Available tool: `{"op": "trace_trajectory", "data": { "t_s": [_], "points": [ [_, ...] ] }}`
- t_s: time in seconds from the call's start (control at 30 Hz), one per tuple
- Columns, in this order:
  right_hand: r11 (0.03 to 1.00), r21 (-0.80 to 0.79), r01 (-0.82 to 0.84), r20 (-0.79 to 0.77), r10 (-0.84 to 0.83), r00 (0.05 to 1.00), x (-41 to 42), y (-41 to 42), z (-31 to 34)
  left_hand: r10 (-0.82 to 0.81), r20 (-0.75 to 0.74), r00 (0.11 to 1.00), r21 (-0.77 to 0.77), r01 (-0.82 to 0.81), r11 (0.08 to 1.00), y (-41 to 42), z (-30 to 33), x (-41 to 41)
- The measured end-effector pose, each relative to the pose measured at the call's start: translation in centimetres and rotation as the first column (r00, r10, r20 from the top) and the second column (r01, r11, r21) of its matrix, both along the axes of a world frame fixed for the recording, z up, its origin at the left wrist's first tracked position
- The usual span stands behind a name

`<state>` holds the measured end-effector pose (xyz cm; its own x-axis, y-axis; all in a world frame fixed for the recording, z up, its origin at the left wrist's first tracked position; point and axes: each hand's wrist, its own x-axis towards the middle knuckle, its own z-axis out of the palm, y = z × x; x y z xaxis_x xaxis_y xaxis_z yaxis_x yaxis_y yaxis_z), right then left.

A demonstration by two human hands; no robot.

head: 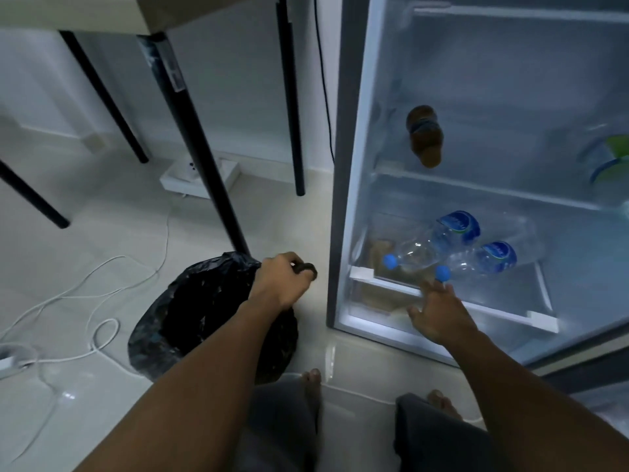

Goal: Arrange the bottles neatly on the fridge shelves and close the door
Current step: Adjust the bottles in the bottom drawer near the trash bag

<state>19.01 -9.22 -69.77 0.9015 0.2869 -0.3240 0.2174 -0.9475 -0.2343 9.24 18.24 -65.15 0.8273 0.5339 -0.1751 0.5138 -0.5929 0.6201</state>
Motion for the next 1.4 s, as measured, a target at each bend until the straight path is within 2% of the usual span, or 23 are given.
{"op": "trace_trajectory", "data": {
  "t_s": [0.1,0.23,0.47,0.53,0.57,0.63,0.73,0.83,0.97,1.1,1.4],
  "points": [
    [1.000,-0.020,0.018,0.018,-0.017,1.000,-0.3,0.4,-0.3,0.133,-0.068,0.989,-0.022,-0.135,0.991,2.8,-0.7,-1.5],
    [0.997,-0.057,0.056,0.008,-0.055,0.998,-0.8,1.8,-0.7,0.156,-0.237,0.959,-0.025,-0.167,0.986,5.6,-2.2,-3.9],
    [0.990,-0.102,0.101,0.022,-0.100,0.995,-0.8,3.0,-1.2,0.230,-0.308,0.923,-0.311,-0.326,0.893,7.0,-3.3,-5.1],
    [0.988,-0.107,0.110,0.026,-0.107,0.994,-0.8,3.3,-1.2,0.167,-0.289,0.942,-0.248,-0.243,0.938,7.2,-3.9,-5.1],
    [0.987,-0.113,0.111,0.029,-0.108,0.994,-0.8,3.4,-1.2,0.092,-0.298,0.950,-0.140,-0.139,0.980,7.2,-4.3,-5.1],
    [0.986,-0.127,0.109,0.034,-0.106,0.994,-0.7,3.6,-1.3,-0.070,-0.361,0.930,0.024,0.085,0.996,6.7,-5.4,-5.2],
    [0.985,-0.134,0.108,0.042,-0.103,0.994,-0.8,3.6,-1.3,-0.237,-0.479,0.845,0.014,0.277,0.961,4.6,-6.7,-5.4],
    [0.983,-0.147,0.108,0.044,-0.103,0.994,-0.8,3.7,-1.4,-0.330,-0.541,0.774,0.027,0.408,0.912,3.0,-7.8,-5.2],
    [0.982,-0.147,0.115,0.059,-0.107,0.993,-0.8,4.0,-1.2,-0.359,-0.506,0.785,0.082,0.458,0.885,2.4,-8.0,-4.3],
    [0.980,-0.156,0.122,0.050,-0.115,0.992,-0.9,4.2,-0.9,-0.403,-0.450,0.797,0.055,0.475,0.878,1.7,-7.5,-3.4],
    [0.981,-0.104,0.167,0.010,-0.167,0.986,-0.9,4.5,-0.3,-0.517,-0.444,0.732,0.125,0.622,0.773,-2.5,-7.1,-0.2]
  ]
}}
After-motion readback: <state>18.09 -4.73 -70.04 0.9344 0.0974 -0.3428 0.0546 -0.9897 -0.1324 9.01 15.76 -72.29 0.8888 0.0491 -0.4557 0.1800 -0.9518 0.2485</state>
